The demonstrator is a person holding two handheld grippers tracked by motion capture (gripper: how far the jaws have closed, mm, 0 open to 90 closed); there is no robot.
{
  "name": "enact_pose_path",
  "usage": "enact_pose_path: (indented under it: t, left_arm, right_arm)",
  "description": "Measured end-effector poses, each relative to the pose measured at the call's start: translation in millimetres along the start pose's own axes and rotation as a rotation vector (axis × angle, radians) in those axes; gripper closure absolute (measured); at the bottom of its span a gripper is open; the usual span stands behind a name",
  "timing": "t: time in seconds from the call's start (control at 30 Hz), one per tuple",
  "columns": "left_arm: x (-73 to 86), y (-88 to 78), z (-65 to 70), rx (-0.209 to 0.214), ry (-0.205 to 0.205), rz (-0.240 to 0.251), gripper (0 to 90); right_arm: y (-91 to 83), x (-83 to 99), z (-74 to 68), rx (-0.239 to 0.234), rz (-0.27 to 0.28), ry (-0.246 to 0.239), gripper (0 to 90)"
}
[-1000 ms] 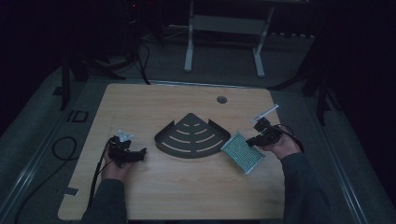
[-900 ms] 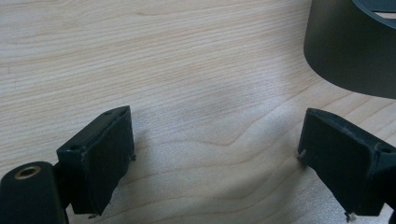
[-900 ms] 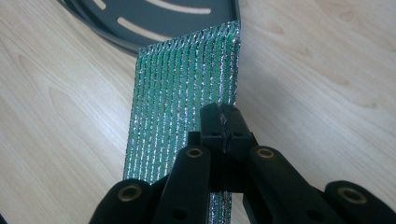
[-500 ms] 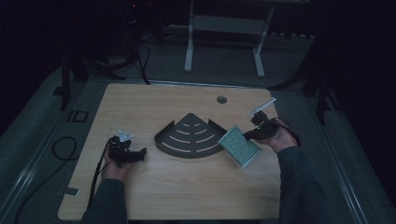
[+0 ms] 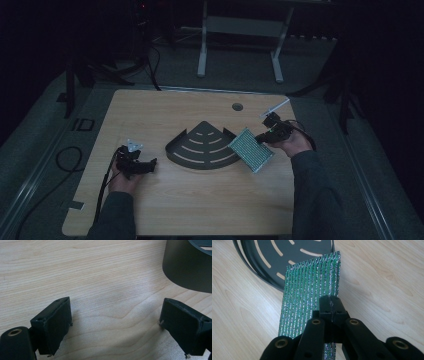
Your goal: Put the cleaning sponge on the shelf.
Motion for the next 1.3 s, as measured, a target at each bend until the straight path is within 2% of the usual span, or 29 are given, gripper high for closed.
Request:
enact_pose_path:
  t: [0.4,0.63,1.3]
  left_arm:
    - [-0.3,0.3,0.2,0.0,0.0,0.0,10.8]
    - [-0.2,0.3,0.2,0.001,0.001,-0.001,10.8]
    - [-0.5,0.5,0.3,0.001,0.003,-0.002,10.8]
  right_arm:
    - [9.2,-14.4,0.8,0.004,-0.006,-0.021,89.6]
    - [14.2,-19.9,3.0,0.003,-0.005,-0.018,89.6]
    - [21.2,-41.7,-3.2,-0.004,0.022,-0.032,89.6]
Point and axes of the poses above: each handheld gripper's, and its own axes: y roughly forward along the jaws, x roughly out of its underside, z roughly to its right, the point moved 9 cm from there along y, roughly forward along the jaws, and after that the axes turned 6 degrees about z, right-handed, at the moved point
